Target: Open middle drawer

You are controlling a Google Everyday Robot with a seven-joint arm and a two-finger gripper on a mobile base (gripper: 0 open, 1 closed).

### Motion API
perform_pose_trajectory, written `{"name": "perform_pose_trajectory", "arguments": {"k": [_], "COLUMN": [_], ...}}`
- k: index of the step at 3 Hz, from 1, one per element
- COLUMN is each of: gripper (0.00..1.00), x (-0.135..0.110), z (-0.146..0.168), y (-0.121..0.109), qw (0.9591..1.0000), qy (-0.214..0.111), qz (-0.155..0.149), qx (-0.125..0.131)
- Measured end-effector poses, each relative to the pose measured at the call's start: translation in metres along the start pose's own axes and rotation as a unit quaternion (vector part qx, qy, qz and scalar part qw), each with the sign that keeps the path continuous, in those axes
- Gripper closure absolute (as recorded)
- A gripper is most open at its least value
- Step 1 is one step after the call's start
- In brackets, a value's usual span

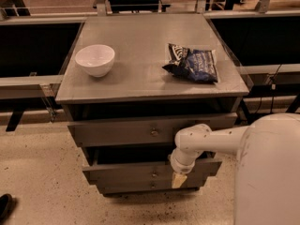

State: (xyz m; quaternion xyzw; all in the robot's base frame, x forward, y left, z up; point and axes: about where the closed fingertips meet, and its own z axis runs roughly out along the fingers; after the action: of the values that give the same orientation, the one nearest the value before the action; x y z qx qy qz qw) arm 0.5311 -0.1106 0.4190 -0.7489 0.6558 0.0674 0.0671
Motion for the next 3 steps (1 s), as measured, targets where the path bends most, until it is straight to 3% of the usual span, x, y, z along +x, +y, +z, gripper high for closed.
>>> {"name": "perform_pose_trajectory", "arguments": {"k": [2,3], "gripper": [0.85,1.00], "x": [-0.0001,-0.0001], "z": [-0.0035,-0.0045], "y": [-0.0023,-0.0048], "qw": [1.0000,1.0000], "qy": [0.001,0.001], "qz": [0.000,0.000], "qx": [-0.001,-0.001]}}
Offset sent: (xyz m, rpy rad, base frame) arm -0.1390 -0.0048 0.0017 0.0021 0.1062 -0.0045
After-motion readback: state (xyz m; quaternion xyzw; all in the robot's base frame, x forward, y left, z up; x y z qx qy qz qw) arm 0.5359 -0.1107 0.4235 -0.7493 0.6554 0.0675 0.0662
